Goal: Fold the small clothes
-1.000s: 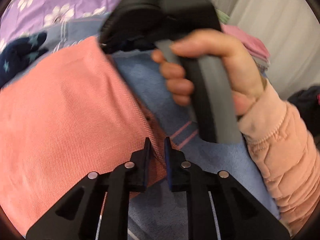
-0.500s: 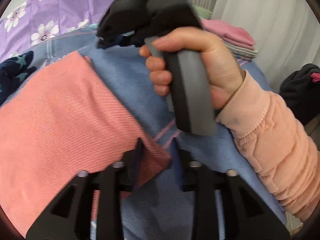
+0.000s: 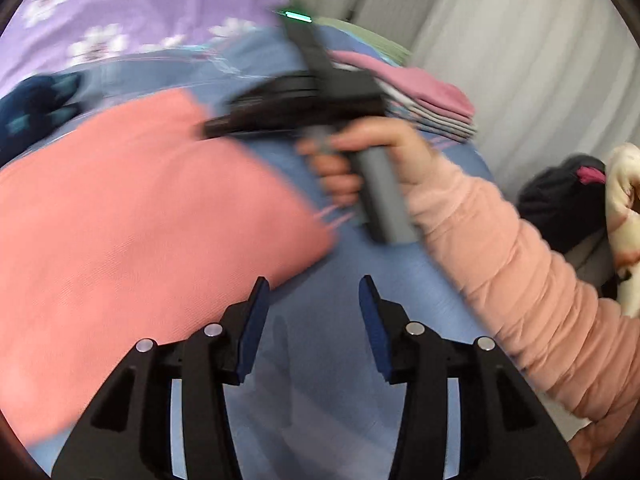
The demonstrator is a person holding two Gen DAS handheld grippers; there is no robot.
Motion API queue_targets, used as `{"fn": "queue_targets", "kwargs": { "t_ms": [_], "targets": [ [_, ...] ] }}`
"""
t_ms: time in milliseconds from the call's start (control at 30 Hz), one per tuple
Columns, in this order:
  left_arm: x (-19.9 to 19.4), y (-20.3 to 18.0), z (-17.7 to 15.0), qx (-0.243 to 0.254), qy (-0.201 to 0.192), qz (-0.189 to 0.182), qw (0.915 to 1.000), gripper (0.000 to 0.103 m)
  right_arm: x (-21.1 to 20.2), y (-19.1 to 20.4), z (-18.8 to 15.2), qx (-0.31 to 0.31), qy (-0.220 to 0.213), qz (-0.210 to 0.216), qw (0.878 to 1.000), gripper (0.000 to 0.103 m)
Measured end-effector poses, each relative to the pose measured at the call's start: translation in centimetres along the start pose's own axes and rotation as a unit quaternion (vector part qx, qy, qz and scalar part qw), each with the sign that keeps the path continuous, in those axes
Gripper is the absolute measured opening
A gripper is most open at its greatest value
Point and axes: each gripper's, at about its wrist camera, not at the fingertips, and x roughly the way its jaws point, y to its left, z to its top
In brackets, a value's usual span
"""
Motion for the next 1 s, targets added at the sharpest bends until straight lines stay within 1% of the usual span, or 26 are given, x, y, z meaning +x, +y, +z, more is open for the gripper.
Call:
{"fn": "queue_targets", "kwargs": {
  "t_ms": [100, 133, 167, 233, 300, 333, 367, 400, 433, 467, 533, 600, 633, 667, 700, 767, 833, 900, 933, 967, 1000],
  "targets": [
    [-4.7, 3.8, -2.6, -0.053, -0.034, 0.042, 0.9972, 0.047, 0.2, 0.5, 0.1, -0.004, -0.002, -0.013, 1.0, 0.0],
    [-6.8, 5.5, -3.8, -0.077, -0.051, 0.063, 0.9937, 0.047, 0.1, 0.8, -0.1, -0.005, -0.001, -0.019, 1.0, 0.0],
    [-8.0, 6.6, -4.2, -0.089, -0.06, 0.076, 0.9914, 0.047, 0.0, 1.0, -0.1, -0.006, -0.001, -0.027, 1.0, 0.0],
    [-11.3, 9.7, -6.0, -0.119, -0.083, 0.12, 0.9821, 0.047, -0.1, 1.7, -0.3, -0.009, -0.002, -0.054, 0.999, 0.0],
    [-14.8, 13.1, -7.9, -0.154, -0.106, 0.165, 0.9684, 0.047, -0.1, 3.1, -0.6, -0.032, 0.0, -0.094, 0.995, 0.0],
    [-16.5, 15.0, -9.3, -0.183, -0.117, 0.185, 0.9586, 0.047, 0.2, 4.0, -0.8, -0.053, 0.003, -0.118, 0.992, 0.002],
    [-17.3, 16.3, -9.9, -0.201, -0.122, 0.194, 0.9524, 0.047, 0.4, 5.0, -1.0, -0.08, 0.006, -0.144, 0.986, 0.003],
    [-18.3, 17.7, -10.7, -0.218, -0.126, 0.202, 0.9466, 0.046, 0.9, 6.3, -1.2, -0.115, 0.014, -0.179, 0.977, 0.003],
    [-19.1, 18.6, -11.6, -0.229, -0.131, 0.206, 0.9424, 0.045, 1.3, 7.2, -1.3, -0.135, 0.022, -0.206, 0.969, 0.003],
    [-19.9, 19.8, -12.7, -0.241, -0.138, 0.208, 0.9377, 0.043, 1.5, 7.6, -1.3, -0.139, 0.028, -0.221, 0.965, 0.003],
    [-20.9, 21.6, -14.0, -0.258, -0.144, 0.204, 0.9336, 0.042, 1.7, 8.5, -0.8, -0.131, 0.028, -0.25, 0.959, 0.003],
    [-21.2, 22.8, -14.8, -0.266, -0.146, 0.192, 0.9332, 0.042, 1.2, 9.8, -0.3, -0.119, -0.003, -0.275, 0.954, 0.004],
    [-21.0, 23.4, -14.9, -0.266, -0.145, 0.186, 0.9348, 0.042, 0.7, 11.1, 0.0, -0.119, -0.027, -0.282, 0.952, 0.005],
    [-20.9, 23.8, -15.0, -0.262, -0.143, 0.182, 0.9371, 0.042, 0.5, 12.4, 0.1, -0.123, -0.042, -0.279, 0.952, 0.009],
    [-20.5, 24.2, -14.7, -0.253, -0.139, 0.177, 0.9407, 0.042, 0.5, 13.6, 0.3, -0.129, -0.05, -0.276, 0.951, 0.02],
    [-20.0, 25.0, -14.1, -0.237, -0.133, 0.164, 0.9483, 0.042, 1.0, 17.2, 0.7, -0.157, -0.057, -0.263, 0.95, 0.033],
    [-19.4, 25.6, -13.3, -0.225, -0.126, 0.151, 0.9543, 0.042, 2.3, 21.8, 0.7, -0.197, -0.046, -0.244, 0.948, 0.033],
    [-18.5, 26.3, -11.9, -0.204, -0.119, 0.132, 0.9627, 0.042, 3.6, 25.5, 0.7, -0.217, -0.03, -0.225, 0.949, 0.03],
    [-18.2, 26.5, -11.6, -0.199, -0.116, 0.124, 0.9652, 0.042, 4.3, 27.0, 0.7, -0.223, -0.024, -0.215, 0.951, 0.029],
    [-17.5, 26.8, -11.0, -0.193, -0.108, 0.108, 0.9693, 0.042, 5.3, 28.9, 0.6, -0.229, -0.014, -0.199, 0.953, 0.028],
    [-17.3, 26.9, -10.9, -0.19, -0.104, 0.101, 0.9709, 0.042, 6.0, 30.0, 0.6, -0.233, -0.005, -0.188, 0.954, 0.027]
  ]
}}
